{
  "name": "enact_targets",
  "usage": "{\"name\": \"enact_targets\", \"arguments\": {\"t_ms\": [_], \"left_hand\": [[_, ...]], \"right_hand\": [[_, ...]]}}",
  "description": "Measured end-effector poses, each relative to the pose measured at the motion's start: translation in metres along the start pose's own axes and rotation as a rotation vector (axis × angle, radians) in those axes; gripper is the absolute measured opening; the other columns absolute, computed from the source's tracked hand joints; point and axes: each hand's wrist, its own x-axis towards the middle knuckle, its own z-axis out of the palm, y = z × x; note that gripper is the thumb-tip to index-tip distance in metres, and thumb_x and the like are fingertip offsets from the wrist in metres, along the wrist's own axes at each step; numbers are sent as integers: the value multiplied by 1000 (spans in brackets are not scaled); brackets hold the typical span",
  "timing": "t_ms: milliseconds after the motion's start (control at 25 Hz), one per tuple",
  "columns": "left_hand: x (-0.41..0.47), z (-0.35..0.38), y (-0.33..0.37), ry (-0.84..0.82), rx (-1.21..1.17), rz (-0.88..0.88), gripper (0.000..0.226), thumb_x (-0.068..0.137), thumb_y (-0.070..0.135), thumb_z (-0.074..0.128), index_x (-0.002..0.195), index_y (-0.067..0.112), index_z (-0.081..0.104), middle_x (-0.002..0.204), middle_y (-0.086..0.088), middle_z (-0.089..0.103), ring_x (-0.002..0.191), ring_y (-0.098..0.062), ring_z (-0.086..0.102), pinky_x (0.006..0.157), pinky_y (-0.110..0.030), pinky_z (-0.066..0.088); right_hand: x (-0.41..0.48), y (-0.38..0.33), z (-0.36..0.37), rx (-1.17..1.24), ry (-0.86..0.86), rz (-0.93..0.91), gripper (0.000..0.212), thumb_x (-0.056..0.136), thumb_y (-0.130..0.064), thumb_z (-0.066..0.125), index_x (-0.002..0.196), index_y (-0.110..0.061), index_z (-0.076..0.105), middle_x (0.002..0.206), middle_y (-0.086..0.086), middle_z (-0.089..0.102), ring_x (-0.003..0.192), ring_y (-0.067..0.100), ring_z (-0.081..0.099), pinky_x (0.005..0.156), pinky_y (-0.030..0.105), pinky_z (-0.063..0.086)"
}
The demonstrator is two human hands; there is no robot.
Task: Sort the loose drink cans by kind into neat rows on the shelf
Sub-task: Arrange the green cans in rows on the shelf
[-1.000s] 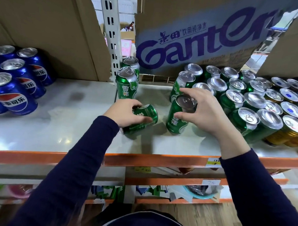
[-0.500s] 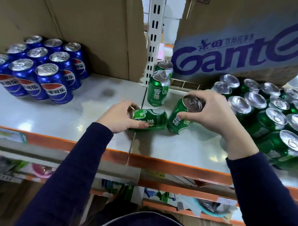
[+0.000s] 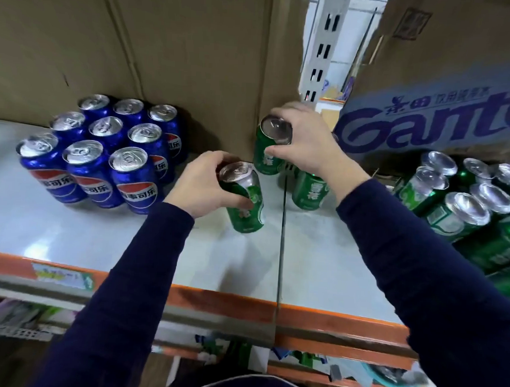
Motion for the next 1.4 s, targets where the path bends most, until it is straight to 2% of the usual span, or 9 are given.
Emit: {"name": "enact_targets", "arguments": {"t_ms": [200, 400, 560, 720, 920, 1040, 1120, 1240, 1400], "left_hand": [[4, -5, -12, -69, -79, 39, 69, 47, 37, 91, 109, 32, 61, 107, 9, 64, 97, -9, 61, 84, -34, 54], [3, -16, -19, -98, -133, 79, 62, 50, 30, 93, 105, 38, 63, 98, 17, 67, 90, 1, 63, 73, -16, 52], [6, -19, -18, -65, -90, 77, 71, 48, 27, 92, 111, 32, 62, 102, 14, 65, 88, -3, 62, 69, -15, 52], [8, -24, -22, -80, -73, 59, 72, 48, 29, 94, 113, 27, 63, 104, 9, 67, 91, -6, 64, 74, -22, 54], [17, -18, -20, -18, -62, 61, 74, 48, 30, 93, 116, 25, 64, 101, 13, 67, 89, 2, 62, 73, -13, 49], [29, -10, -12, -14, -47, 108, 70, 45, 22, 92, 111, 27, 67, 102, 11, 67, 91, -3, 63, 80, -22, 52], [36, -4, -8, -9, -11, 139, 71, 46, 20, 92, 112, 28, 66, 108, 5, 62, 96, -10, 60, 85, -24, 50], [41, 2, -10, 35, -12, 134, 76, 48, 17, 92, 117, 25, 63, 114, 3, 59, 102, -10, 57, 85, -15, 45], [33, 14, -14, 47, -68, 100, 72, 62, 18, 86, 127, 19, 56, 122, 4, 59, 108, -8, 55, 95, -26, 48]], "right_hand": [[21, 6, 27, -75, -129, -8, 74, 78, -29, 77, 140, -5, 45, 140, 15, 47, 129, 28, 42, 104, 26, 29], [31, 4, 31, -95, -143, 23, 76, 76, -33, 78, 140, -7, 45, 140, 13, 48, 129, 28, 43, 104, 26, 29], [29, -3, 35, -245, -145, 20, 73, 77, -40, 75, 140, -15, 47, 143, 4, 46, 127, 26, 47, 102, 36, 41], [20, -12, 42, -212, -55, 28, 49, 81, -30, 73, 125, -12, 60, 135, 6, 44, 108, 28, 57, 92, 41, 47], [-3, -12, 37, -148, 11, 68, 51, 87, -12, 64, 136, -8, 51, 133, 12, 50, 119, 28, 51, 101, 34, 39], [-48, -11, 31, -9, 95, 98, 39, 88, -10, 61, 127, -10, 61, 117, 11, 63, 108, 24, 56, 93, 25, 37], [-83, -12, 34, 41, 54, 88, 31, 86, -11, 64, 117, -9, 67, 108, 9, 68, 100, 24, 61, 90, 29, 44], [-120, -5, 49, 76, -44, 143, 24, 87, -12, 65, 110, -8, 70, 103, 7, 69, 96, 23, 62, 87, 37, 50], [-146, 10, 68, 27, -98, 194, 22, 86, -10, 63, 106, -5, 71, 103, 11, 67, 99, 29, 59, 88, 34, 45]]}}
